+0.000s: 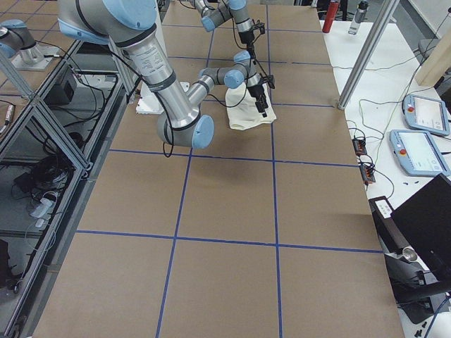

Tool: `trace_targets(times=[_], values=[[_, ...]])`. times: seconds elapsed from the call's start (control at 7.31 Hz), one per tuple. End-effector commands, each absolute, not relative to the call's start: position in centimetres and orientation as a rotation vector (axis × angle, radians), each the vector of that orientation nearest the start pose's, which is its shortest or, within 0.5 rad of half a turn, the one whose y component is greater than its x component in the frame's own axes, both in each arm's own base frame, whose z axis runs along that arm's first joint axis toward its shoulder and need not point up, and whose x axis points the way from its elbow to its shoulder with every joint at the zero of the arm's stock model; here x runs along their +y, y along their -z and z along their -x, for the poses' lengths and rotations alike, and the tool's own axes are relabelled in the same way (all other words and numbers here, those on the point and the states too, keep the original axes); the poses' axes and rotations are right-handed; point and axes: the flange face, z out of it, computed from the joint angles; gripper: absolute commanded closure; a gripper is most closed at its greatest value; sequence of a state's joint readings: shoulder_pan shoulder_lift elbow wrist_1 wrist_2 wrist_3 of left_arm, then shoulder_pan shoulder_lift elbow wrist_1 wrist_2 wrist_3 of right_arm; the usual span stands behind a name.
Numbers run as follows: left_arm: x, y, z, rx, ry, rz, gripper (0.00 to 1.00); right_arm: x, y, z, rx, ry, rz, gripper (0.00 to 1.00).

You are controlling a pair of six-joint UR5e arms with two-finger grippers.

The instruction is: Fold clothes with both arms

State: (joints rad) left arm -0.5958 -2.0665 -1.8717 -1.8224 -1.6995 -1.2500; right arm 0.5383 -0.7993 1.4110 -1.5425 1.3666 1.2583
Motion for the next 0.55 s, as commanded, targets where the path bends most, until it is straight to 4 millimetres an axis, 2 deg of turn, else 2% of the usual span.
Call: trace_targets(times=[0.0,0.27,0.41], values=[[-44.2,-22.2,-43.7,0.989,0.182,-0.357,0.0,-57.8,-27.1,53.3,-0.561,-0.331,-0.397,0.0],[-43.5,-22.1,-44.5,0.999,0.183,-0.341,0.0,-58.7,-23.2,51.1,-0.712,-0.313,-0.268,0.0],[-41.4,-22.2,-46.7,1.035,0.209,-0.301,0.0,-58.2,-22.1,50.6,-0.742,-0.304,-0.264,0.0]])
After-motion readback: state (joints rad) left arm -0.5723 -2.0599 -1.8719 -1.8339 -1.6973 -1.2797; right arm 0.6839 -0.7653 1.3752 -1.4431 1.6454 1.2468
